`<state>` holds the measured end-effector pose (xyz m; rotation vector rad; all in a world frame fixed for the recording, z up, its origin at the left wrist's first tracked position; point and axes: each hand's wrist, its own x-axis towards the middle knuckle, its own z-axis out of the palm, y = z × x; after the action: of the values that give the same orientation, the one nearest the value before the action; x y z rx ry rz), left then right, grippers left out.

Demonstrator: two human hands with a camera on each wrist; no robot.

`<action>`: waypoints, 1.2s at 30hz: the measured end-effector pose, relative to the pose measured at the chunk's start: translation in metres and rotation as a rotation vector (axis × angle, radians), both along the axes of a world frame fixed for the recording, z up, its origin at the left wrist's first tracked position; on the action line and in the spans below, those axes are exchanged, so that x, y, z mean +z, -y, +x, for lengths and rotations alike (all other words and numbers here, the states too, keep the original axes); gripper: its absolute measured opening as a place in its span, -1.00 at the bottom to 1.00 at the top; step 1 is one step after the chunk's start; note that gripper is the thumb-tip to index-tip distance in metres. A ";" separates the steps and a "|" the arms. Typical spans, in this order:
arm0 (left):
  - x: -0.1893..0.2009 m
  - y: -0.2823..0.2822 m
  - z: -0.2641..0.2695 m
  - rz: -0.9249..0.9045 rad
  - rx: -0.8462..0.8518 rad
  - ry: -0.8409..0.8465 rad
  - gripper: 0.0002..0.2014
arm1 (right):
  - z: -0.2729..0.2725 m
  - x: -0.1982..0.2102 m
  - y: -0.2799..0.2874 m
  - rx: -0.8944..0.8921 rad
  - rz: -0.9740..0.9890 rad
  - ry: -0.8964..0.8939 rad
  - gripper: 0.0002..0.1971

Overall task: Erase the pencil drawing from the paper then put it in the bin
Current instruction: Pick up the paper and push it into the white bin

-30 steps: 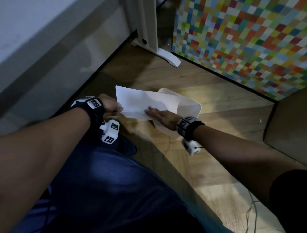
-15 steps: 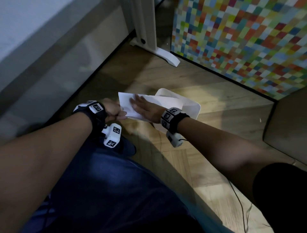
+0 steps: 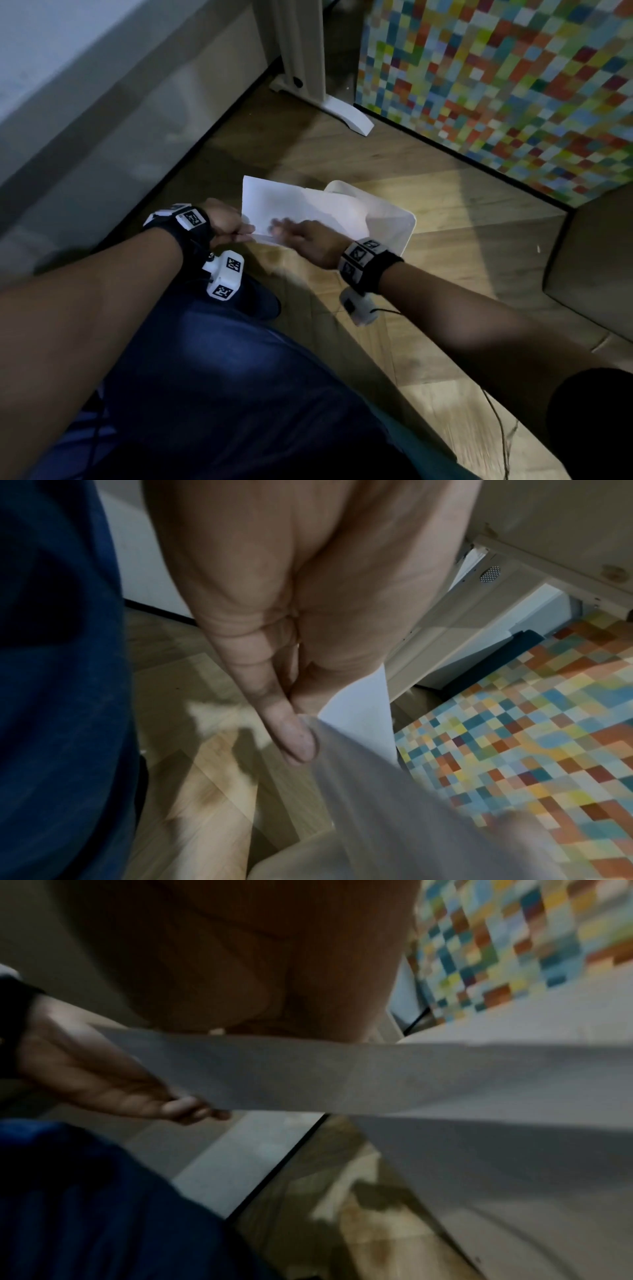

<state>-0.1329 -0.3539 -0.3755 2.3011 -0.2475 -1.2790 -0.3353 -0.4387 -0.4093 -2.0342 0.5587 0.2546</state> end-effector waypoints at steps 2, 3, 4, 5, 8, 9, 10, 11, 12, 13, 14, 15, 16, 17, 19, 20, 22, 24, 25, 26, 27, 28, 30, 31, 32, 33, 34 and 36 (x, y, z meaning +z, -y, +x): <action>-0.001 0.003 0.001 0.008 -0.035 0.025 -0.84 | 0.000 -0.012 -0.006 0.057 0.055 0.033 -0.34; -0.001 0.003 0.003 0.005 -0.036 0.038 -0.84 | -0.007 -0.017 -0.002 0.044 0.081 0.025 -0.34; -0.001 0.002 0.004 0.001 -0.022 0.044 -0.84 | -0.016 -0.023 0.006 0.002 0.095 -0.016 -0.34; -0.001 0.001 0.006 -0.005 -0.013 0.050 -0.84 | -0.027 -0.030 0.015 -0.040 0.098 -0.066 -0.32; -0.002 -0.002 0.013 -0.010 -0.015 0.065 -0.86 | -0.052 -0.046 0.049 -0.179 0.015 -0.343 -0.16; -0.001 -0.003 0.015 -0.009 -0.018 0.068 -0.87 | -0.054 -0.052 0.059 -0.214 -0.021 -0.432 -0.12; -0.001 -0.004 0.017 -0.001 -0.026 0.069 -0.87 | -0.055 -0.053 0.065 -0.236 -0.067 -0.488 -0.09; -0.003 -0.004 0.019 0.003 -0.029 0.062 -0.85 | -0.053 -0.051 0.068 -0.254 -0.120 -0.513 -0.10; -0.003 -0.004 0.020 -0.004 -0.015 0.048 -0.84 | -0.048 -0.043 0.066 -0.242 -0.177 -0.506 -0.15; -0.004 -0.004 0.021 -0.018 0.008 0.036 -0.83 | -0.042 -0.029 0.060 -0.203 -0.226 -0.445 -0.24; -0.005 -0.004 0.020 -0.022 0.013 0.035 -0.84 | -0.036 -0.019 0.052 -0.150 -0.253 -0.342 -0.34; -0.007 -0.003 0.020 -0.023 0.007 0.038 -0.86 | -0.030 -0.011 0.041 -0.107 -0.220 -0.224 -0.38; -0.008 -0.001 0.019 -0.014 -0.008 0.045 -0.86 | -0.024 -0.003 0.027 -0.067 -0.135 -0.121 -0.38; -0.009 -0.001 0.020 -0.012 -0.021 0.052 -0.86 | -0.019 -0.001 0.012 -0.017 -0.054 -0.047 -0.34; -0.011 0.000 0.022 0.013 -0.047 0.070 -0.85 | -0.017 -0.011 -0.009 0.072 0.058 0.010 -0.30; -0.009 0.000 0.023 0.028 -0.047 0.074 -0.84 | -0.021 -0.021 -0.011 0.078 0.084 0.010 -0.29; -0.007 -0.003 0.027 0.043 -0.051 0.070 -0.83 | -0.038 -0.037 -0.004 0.034 0.095 -0.022 -0.13; -0.005 -0.006 0.030 0.035 -0.054 0.070 -0.85 | -0.055 -0.045 0.012 0.002 0.062 -0.109 0.05; -0.004 -0.008 0.030 0.023 -0.046 0.068 -0.86 | -0.061 -0.049 0.022 -0.025 0.051 -0.167 0.08; -0.004 -0.009 0.031 0.014 -0.038 0.071 -0.87 | -0.068 -0.051 0.031 -0.067 0.025 -0.229 0.06; -0.004 -0.010 0.032 0.008 -0.033 0.072 -0.87 | -0.074 -0.053 0.040 -0.106 -0.006 -0.296 0.00; -0.005 -0.010 0.033 0.014 -0.039 0.077 -0.86 | -0.077 -0.055 0.048 -0.126 -0.047 -0.352 -0.08; -0.003 -0.012 0.035 0.011 -0.052 0.087 -0.85 | -0.077 -0.060 0.063 -0.108 -0.160 -0.408 -0.27; -0.003 -0.013 0.036 0.010 -0.046 0.086 -0.84 | -0.074 -0.063 0.070 -0.101 -0.222 -0.411 -0.35; -0.002 -0.012 0.036 0.015 -0.044 0.085 -0.83 | -0.069 -0.063 0.078 -0.116 -0.268 -0.408 -0.42; -0.002 -0.012 0.036 0.022 -0.045 0.084 -0.83 | -0.063 -0.064 0.087 -0.153 -0.300 -0.410 -0.48; -0.002 -0.013 0.037 0.023 -0.048 0.081 -0.83 | -0.057 -0.067 0.097 -0.213 -0.304 -0.407 -0.52; 0.001 -0.014 0.039 0.024 -0.038 0.078 -0.86 | -0.047 -0.080 0.114 -0.361 -0.236 -0.434 -0.40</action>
<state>-0.0938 -0.3398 -0.3744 2.3804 -0.3051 -1.2176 -0.3824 -0.5529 -0.4893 -2.0617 1.2620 0.4312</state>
